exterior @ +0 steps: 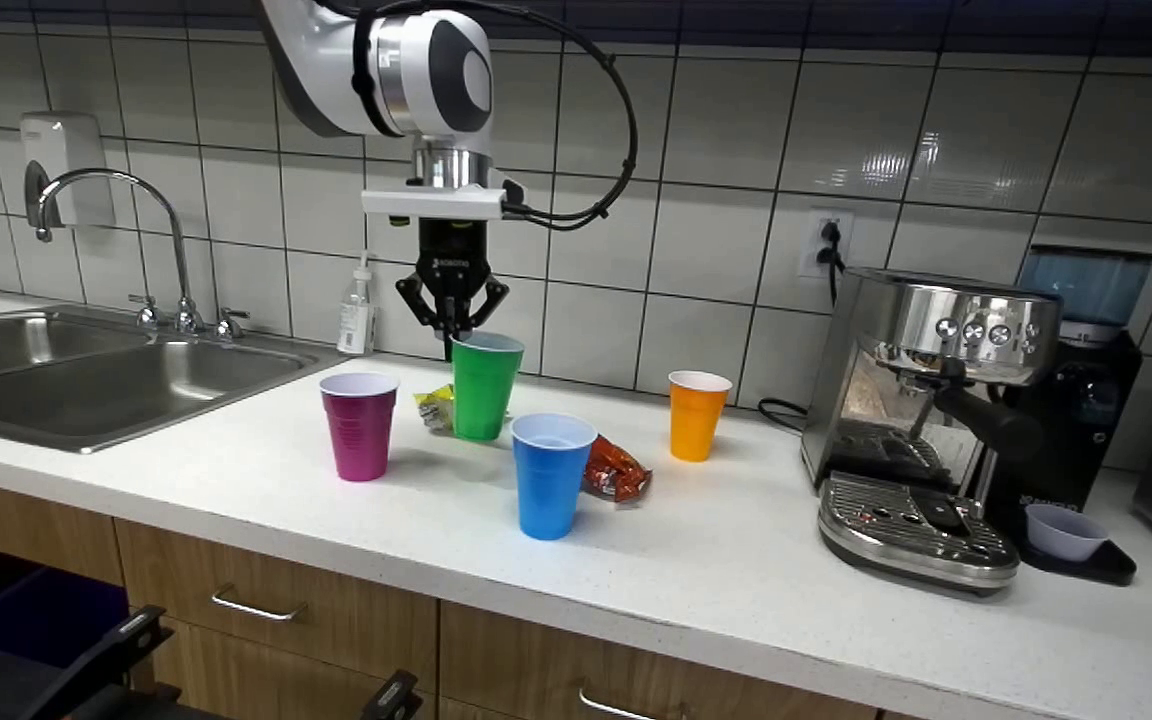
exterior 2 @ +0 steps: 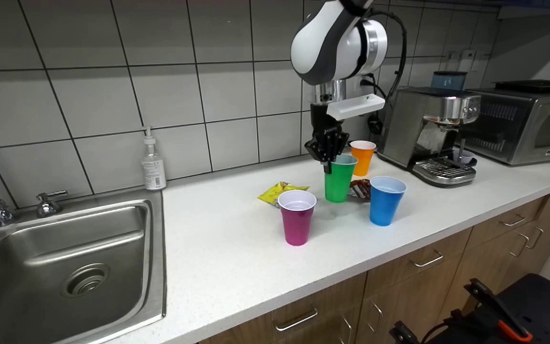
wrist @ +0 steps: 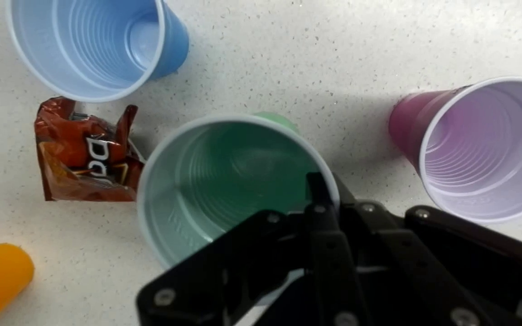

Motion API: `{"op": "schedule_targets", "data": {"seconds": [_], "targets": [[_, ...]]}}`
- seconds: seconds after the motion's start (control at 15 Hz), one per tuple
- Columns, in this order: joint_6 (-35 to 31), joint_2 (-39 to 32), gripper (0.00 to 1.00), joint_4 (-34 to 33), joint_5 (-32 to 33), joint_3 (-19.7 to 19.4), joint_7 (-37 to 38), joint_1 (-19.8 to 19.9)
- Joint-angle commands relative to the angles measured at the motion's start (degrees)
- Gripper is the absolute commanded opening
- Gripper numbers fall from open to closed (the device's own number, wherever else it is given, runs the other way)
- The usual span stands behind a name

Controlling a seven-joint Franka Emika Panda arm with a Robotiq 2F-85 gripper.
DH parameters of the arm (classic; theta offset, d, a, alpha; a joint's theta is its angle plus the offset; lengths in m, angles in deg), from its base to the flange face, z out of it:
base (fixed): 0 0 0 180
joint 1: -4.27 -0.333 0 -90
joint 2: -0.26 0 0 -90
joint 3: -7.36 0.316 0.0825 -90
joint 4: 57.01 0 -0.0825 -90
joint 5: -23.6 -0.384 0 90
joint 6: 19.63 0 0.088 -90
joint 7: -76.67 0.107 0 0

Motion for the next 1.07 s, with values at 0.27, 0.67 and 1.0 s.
{"op": "schedule_targets", "data": {"seconds": [0.27,0.67,1.0], "targets": [[-2.1,10.1,0.01,6.6,-1.3,0.2,-4.7,0.7],[-2.0,15.2,0.01,9.4,-1.5,-1.0,-7.8,1.1],[-1.7,18.1,0.01,11.3,-1.5,-3.0,-9.8,1.8]]}}
